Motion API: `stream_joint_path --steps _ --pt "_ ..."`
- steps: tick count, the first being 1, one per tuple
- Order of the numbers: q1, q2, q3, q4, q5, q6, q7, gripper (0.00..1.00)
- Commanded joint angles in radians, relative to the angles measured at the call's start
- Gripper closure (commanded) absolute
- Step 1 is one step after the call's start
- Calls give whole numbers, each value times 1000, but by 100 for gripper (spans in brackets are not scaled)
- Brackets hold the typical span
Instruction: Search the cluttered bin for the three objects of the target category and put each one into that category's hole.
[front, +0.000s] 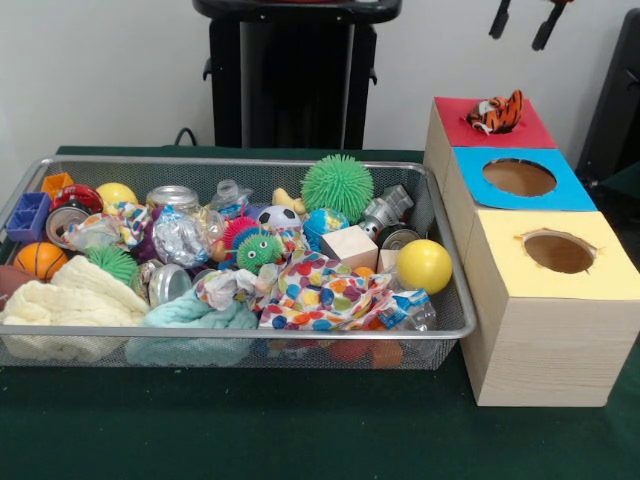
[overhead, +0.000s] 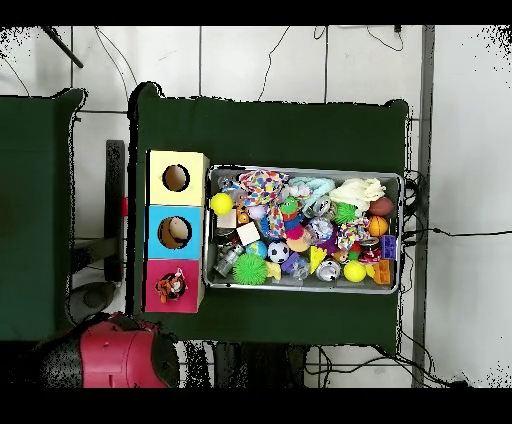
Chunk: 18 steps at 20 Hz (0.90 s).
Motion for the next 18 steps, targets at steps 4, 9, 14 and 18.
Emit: stream_joint_path --steps 4,9,14,18 --pt "-132 -58 65 -26 -3 21 57 0" --pt "-190 -31 99 -13 -29 -62 26 0" --pt "-218 23 134 -8 -40 -153 46 0" --pt "-210 40 138 -1 -38 -189 81 0"
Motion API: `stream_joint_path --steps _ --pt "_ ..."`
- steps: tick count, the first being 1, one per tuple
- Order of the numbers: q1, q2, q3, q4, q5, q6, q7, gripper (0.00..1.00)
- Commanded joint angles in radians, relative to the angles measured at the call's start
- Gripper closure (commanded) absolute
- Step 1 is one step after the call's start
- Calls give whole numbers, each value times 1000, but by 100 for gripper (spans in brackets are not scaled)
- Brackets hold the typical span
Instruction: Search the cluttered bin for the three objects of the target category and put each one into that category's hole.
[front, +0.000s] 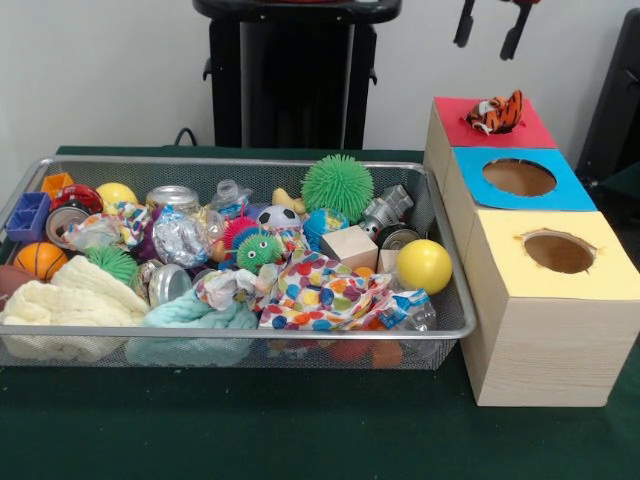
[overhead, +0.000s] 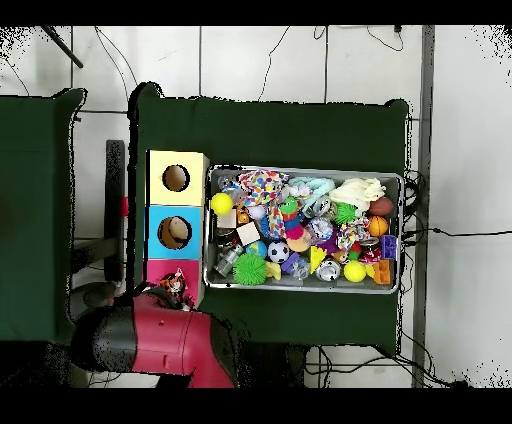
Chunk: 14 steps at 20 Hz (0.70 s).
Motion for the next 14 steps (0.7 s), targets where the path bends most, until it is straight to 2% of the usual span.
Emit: stream_joint_path --steps 1,7,14 --pt "-20 69 115 2 -36 -122 93 0" --pt "16 108 102 -6 -30 -148 135 0" --pt "29 136 88 -17 -33 -156 132 0"
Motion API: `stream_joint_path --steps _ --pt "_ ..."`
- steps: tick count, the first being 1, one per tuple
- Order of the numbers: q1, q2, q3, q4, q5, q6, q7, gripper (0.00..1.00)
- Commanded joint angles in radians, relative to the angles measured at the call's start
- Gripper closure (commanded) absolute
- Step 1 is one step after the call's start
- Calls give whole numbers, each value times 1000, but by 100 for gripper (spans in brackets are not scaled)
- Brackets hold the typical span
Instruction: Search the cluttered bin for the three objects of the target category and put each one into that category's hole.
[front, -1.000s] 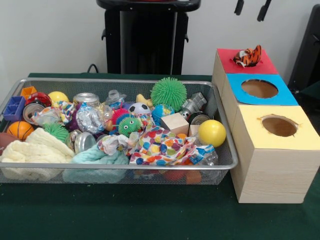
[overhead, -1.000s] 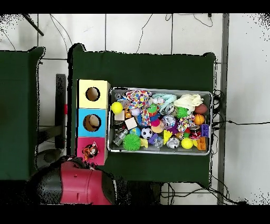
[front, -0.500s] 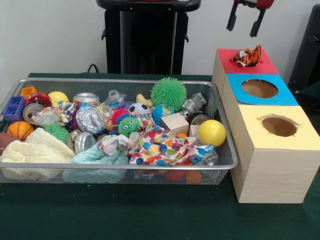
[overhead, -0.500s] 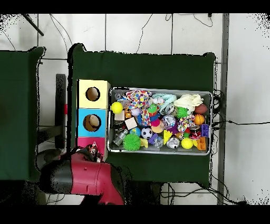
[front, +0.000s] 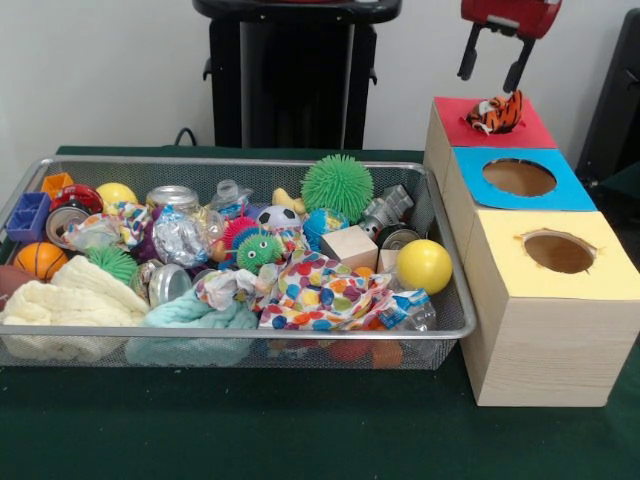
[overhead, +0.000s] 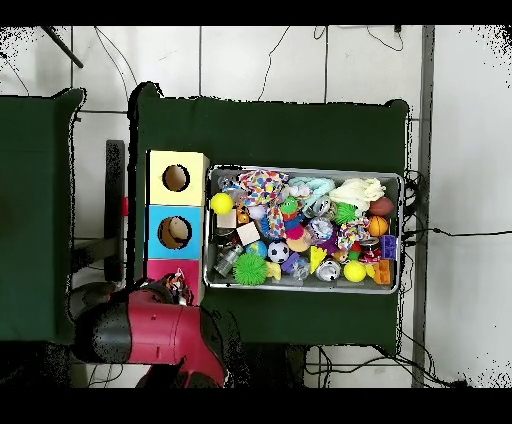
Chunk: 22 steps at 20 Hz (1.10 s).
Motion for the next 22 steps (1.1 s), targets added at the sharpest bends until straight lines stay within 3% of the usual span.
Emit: stream_joint_path --steps 1,13,22 --pt "3 64 65 -18 -35 -53 131 0" --pt "-27 151 97 -7 -29 -186 126 0" --pt "-43 188 110 -27 -24 -225 108 0"
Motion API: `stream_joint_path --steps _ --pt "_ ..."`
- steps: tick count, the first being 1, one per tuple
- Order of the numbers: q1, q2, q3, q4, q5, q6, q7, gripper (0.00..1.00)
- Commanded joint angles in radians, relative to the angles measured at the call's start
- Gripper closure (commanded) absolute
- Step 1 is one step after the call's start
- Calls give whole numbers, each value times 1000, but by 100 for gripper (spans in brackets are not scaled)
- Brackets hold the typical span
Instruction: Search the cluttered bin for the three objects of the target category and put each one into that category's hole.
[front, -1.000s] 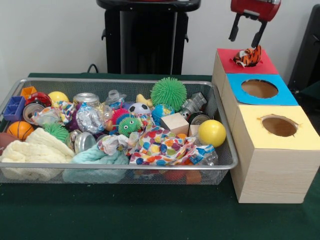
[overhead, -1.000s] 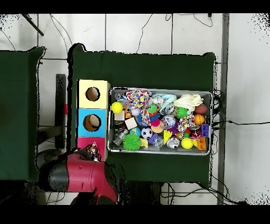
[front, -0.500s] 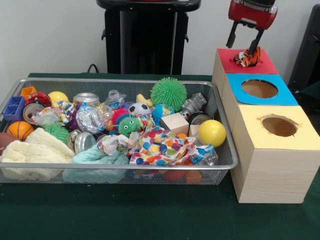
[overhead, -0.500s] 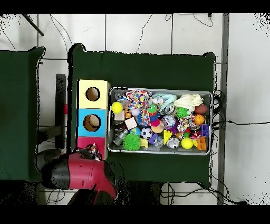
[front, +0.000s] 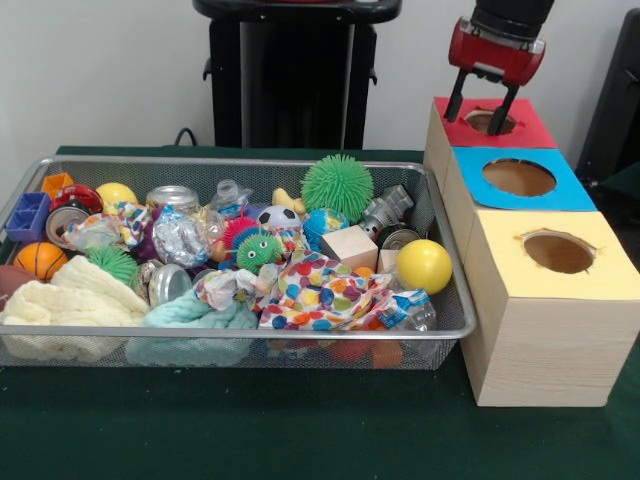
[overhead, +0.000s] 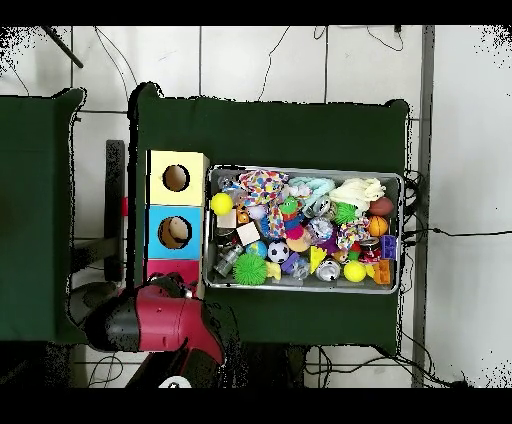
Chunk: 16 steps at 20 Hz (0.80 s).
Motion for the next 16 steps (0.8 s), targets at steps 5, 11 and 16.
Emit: stream_joint_path --steps 5,11,16 --pt "-47 60 100 -21 -29 -70 105 0" --pt "-28 -38 73 -23 -30 77 82 0" --pt "-28 -115 63 -49 -38 222 54 0"
